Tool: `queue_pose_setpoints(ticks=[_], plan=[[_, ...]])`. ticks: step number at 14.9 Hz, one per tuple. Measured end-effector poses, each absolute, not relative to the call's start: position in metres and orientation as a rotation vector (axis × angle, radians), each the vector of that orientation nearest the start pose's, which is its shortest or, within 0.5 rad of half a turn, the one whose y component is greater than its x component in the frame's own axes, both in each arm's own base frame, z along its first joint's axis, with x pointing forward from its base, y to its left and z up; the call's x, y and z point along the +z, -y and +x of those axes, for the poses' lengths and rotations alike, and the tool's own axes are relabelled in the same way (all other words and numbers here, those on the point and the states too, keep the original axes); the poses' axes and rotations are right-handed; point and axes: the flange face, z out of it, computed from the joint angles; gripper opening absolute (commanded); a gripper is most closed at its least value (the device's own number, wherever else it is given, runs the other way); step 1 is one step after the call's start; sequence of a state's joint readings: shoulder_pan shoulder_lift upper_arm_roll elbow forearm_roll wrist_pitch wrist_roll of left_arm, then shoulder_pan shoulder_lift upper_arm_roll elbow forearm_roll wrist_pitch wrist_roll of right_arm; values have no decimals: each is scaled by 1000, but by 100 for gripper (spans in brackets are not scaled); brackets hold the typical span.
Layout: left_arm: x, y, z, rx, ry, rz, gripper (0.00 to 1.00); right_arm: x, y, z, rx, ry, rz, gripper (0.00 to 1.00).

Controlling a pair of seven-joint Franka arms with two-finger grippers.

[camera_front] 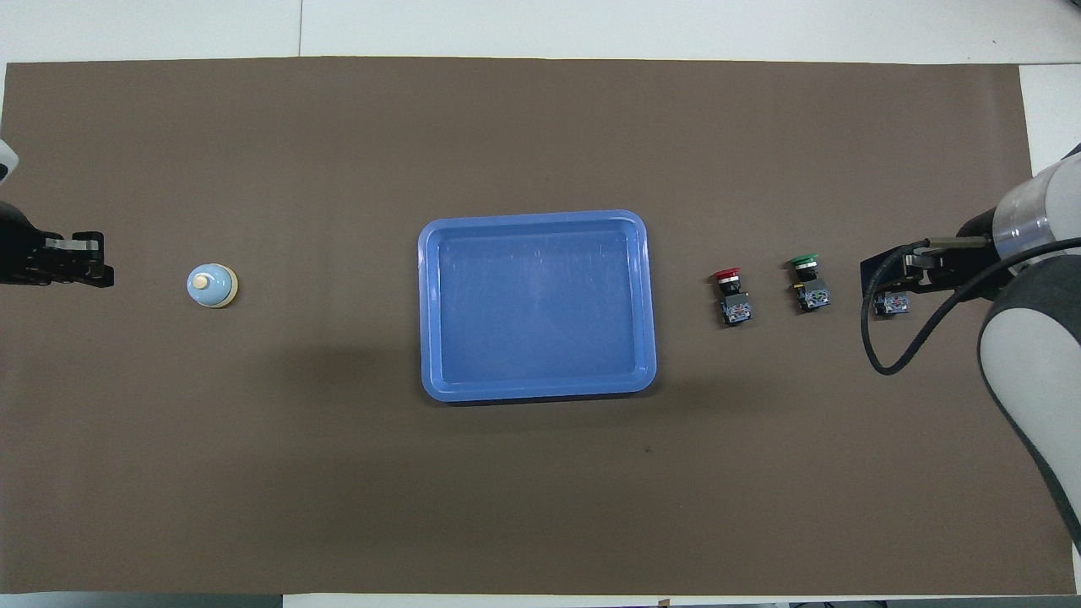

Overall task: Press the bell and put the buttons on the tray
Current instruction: 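Move the left gripper over the bell and press down on it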

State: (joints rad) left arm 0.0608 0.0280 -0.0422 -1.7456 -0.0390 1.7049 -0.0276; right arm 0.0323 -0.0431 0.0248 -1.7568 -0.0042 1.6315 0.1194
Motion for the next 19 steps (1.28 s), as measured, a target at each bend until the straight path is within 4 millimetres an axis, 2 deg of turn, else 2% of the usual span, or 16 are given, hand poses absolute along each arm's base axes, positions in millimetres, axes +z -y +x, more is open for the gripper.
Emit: queue_pose_setpoints(ticks=[4, 8, 14, 19], plan=[[479, -15, 591, 144, 76, -3181, 0, 565, -31, 539, 128, -98, -3150, 100], [433, -29, 593, 108, 105, -3181, 0, 565, -31, 539, 128, -97, -3150, 100], [390, -33, 590, 70, 122, -3180, 0, 565, -31, 539, 128, -97, -3150, 100], [362, -33, 590, 38, 127, -3179, 0, 565, -31, 539, 128, -97, -3150, 100]])
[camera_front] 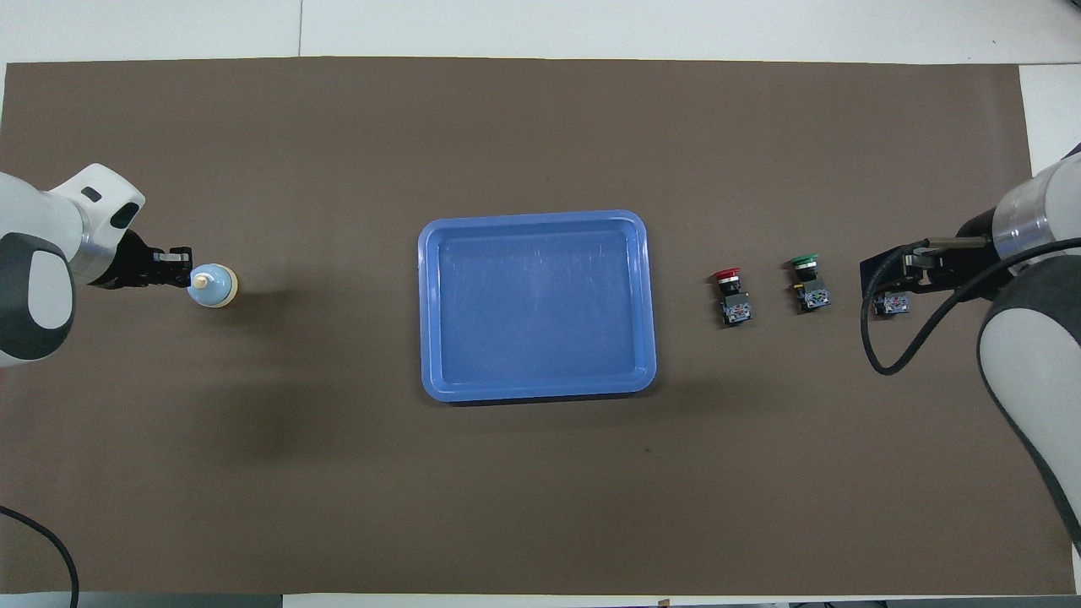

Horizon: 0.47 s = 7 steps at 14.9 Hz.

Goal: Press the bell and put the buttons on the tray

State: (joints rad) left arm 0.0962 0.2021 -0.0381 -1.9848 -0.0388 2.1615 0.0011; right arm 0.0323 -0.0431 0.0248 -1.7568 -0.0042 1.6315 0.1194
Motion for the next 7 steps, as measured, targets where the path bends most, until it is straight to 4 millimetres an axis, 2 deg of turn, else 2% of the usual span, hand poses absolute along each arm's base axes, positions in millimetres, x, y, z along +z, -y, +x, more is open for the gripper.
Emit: queue_pose_setpoints(ticks=[4, 7], plan=[[338, -33, 591, 52, 128, -3180, 0, 565, -31, 539, 128, -97, -3150, 100], [339, -33, 592, 46, 128, -3180, 0, 565, -31, 539, 128, -97, -3150, 100]])
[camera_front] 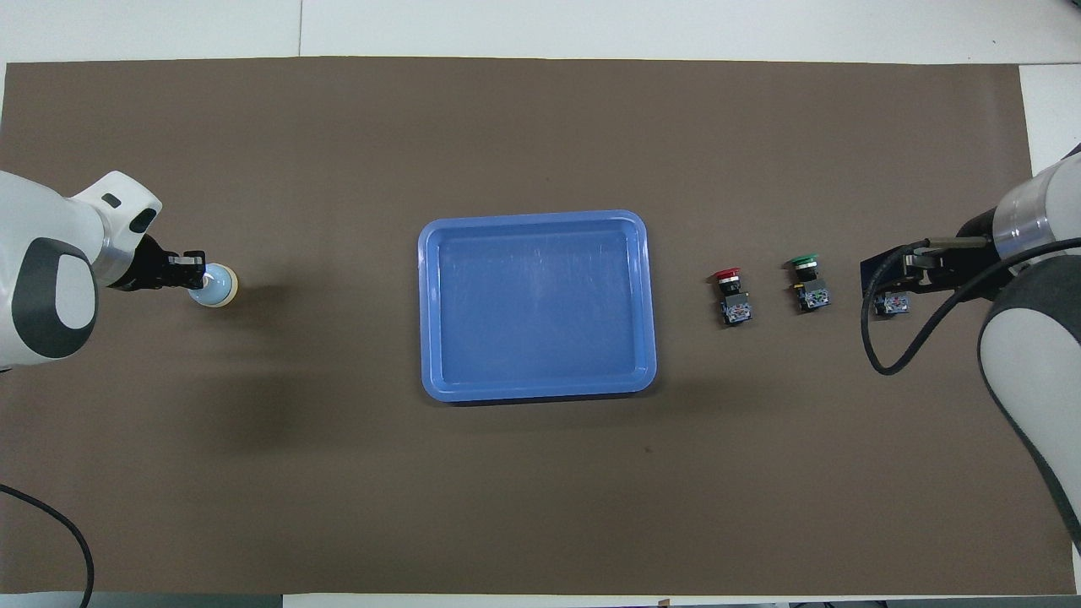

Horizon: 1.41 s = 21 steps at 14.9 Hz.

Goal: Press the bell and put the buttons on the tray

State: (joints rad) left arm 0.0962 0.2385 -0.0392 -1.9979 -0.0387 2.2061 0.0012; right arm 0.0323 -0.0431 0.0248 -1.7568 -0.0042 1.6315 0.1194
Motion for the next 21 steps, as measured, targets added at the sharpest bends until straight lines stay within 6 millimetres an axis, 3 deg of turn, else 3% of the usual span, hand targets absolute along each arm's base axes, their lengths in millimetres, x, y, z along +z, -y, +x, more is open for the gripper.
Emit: queue_pose_setpoints(ticks=[2, 4, 5, 6, 7, 11, 13, 16, 19, 21], plan=[[340, -33, 592, 63, 128, -3180, 0, 565, -31, 539, 128, -97, -3150, 100], [360, -34, 596, 144, 124, -3181, 0, 565, -31, 539, 128, -97, -3150, 100], [381, -34, 602, 177, 120, -3181, 24, 565, -31, 539, 128, -98, -3150, 100], [407, -34, 607, 203, 116, -3182, 57, 565, -30, 539, 129, -100, -3150, 100], [432, -34, 608, 222, 111, -3181, 100, 565, -26, 539, 131, -112, -3149, 100], [496, -30, 592, 221, 98, -3181, 100, 553, 15, 544, 98, -150, -3143, 100], [525, -30, 578, 192, 99, -3180, 100, 531, 41, 552, 82, -205, -3138, 100], [558, -27, 556, 197, 93, -3177, 100, 468, 68, 573, 43, -245, -3133, 100], [564, -13, 543, 289, 50, -3170, 100, 391, 73, 577, -7, -251, -3132, 100], [567, -9, 540, 293, 41, -3169, 100, 363, 78, 575, 26, -219, -3132, 100]])
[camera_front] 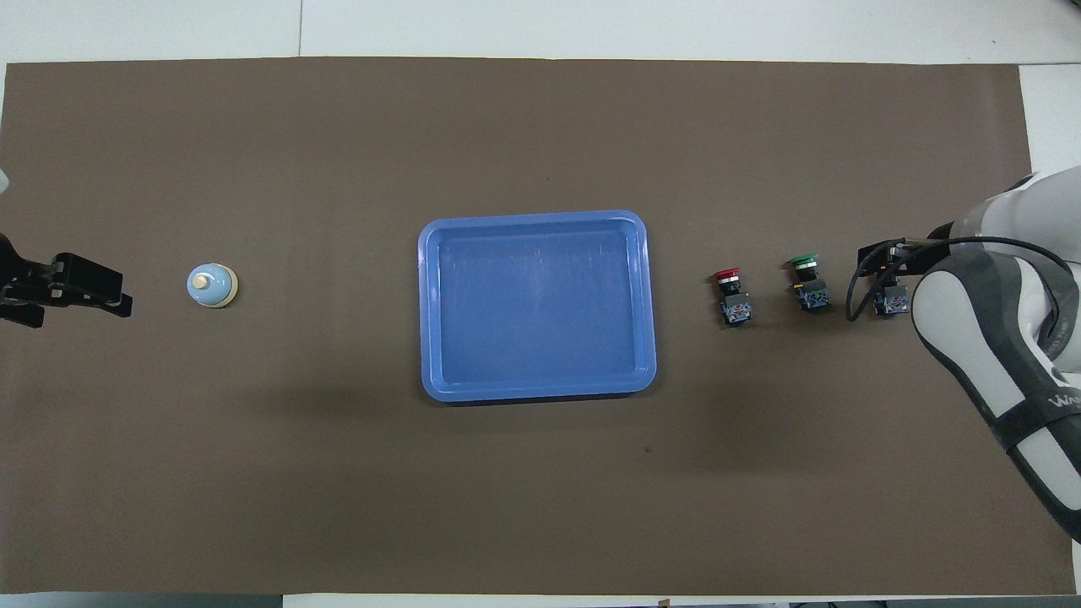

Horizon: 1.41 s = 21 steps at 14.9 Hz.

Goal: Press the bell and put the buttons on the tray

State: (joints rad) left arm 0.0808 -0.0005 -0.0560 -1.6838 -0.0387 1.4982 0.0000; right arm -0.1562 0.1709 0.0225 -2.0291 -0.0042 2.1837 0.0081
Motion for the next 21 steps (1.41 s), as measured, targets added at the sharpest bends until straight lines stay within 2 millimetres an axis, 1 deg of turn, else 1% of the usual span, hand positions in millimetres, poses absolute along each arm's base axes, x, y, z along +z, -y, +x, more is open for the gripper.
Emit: queue_pose_setpoints(ticks=[3, 5, 7, 12, 13, 14, 16, 17, 18, 19, 21], plan=[[575, -15, 536, 268, 59, -3171, 100, 343, 102, 572, 70, -93, -3132, 100], [577, -16, 535, 260, 62, -3171, 100, 336, 111, 572, 66, -37, -3132, 100], [578, -15, 535, 259, 58, -3171, 100, 331, 113, 573, 67, -18, -3131, 100], [578, -14, 535, 259, 57, -3171, 100, 309, 115, 576, 73, -15, -3129, 100], [578, -14, 535, 259, 57, -3171, 100, 307, 115, 576, 76, -15, -3129, 98], [578, -14, 535, 259, 57, -3171, 100, 305, 115, 576, 78, -15, -3128, 94], [578, -14, 535, 259, 57, -3171, 100, 302, 114, 574, 65, -15, -3130, 81], [578, -14, 535, 259, 57, -3171, 100, 299, 114, 573, 53, -15, -3132, 72], [578, -14, 535, 259, 57, -3171, 100, 295, 114, 571, 46, -15, -3133, 57], [578, -14, 535, 259, 57, -3171, 100, 293, 113, 570, 44, -15, -3133, 37], [578, -14, 535, 259, 57, -3171, 100, 290, 113, 568, 47, -13, -3132, 4]])
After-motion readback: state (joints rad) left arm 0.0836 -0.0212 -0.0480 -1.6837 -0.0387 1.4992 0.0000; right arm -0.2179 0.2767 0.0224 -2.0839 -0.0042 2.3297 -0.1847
